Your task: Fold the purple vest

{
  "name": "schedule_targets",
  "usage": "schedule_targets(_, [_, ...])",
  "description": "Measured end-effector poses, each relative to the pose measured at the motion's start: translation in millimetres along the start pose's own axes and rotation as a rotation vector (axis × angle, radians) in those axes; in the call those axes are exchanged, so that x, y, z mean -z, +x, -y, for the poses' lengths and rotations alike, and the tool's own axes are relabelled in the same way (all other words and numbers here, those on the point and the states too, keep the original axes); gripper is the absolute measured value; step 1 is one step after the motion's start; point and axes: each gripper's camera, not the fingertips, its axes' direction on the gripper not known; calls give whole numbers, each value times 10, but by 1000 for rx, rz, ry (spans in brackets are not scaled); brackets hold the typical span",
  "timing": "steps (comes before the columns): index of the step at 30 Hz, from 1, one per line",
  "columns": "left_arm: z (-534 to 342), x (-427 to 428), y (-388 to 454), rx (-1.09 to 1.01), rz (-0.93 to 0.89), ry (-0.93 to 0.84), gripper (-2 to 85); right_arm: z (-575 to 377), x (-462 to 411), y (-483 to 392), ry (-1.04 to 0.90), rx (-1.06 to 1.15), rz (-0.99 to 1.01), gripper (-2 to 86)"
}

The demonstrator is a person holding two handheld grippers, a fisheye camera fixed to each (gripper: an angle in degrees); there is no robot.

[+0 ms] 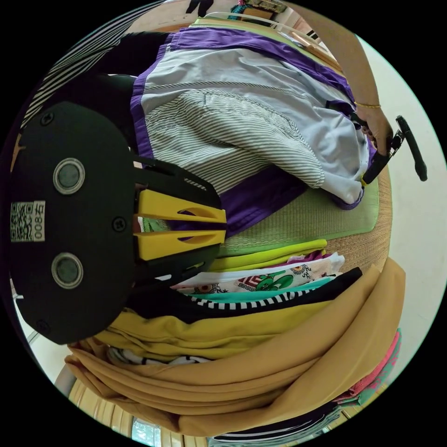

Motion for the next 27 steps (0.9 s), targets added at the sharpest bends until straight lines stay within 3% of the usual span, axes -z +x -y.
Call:
schedule_targets(6, [-232, 585, 113, -43, 81, 118, 5, -7, -157, 348, 8, -27, 53, 4])
schedule_targets(12, [-711, 1499, -240, 17, 0, 287, 3, -153, 381, 799, 209, -58, 183, 1])
schedule_targets(16, [-1479, 2200, -595, 69, 25, 404, 4, -297, 933, 1002, 387, 39, 369, 0])
schedule_targets(19, [-2314, 2571, -939, 152, 30, 473, 5, -309, 1186, 992, 465, 166, 639, 0])
schedule_targets(23, [-3801, 2661, -1475, 361, 11, 517, 9, -85, 1004, 418, 379, 375, 1064, 1])
schedule_targets(27, [-5097, 2139, -1905, 626, -30, 399, 23, 165, 311, -504, 132, 494, 1241, 0])
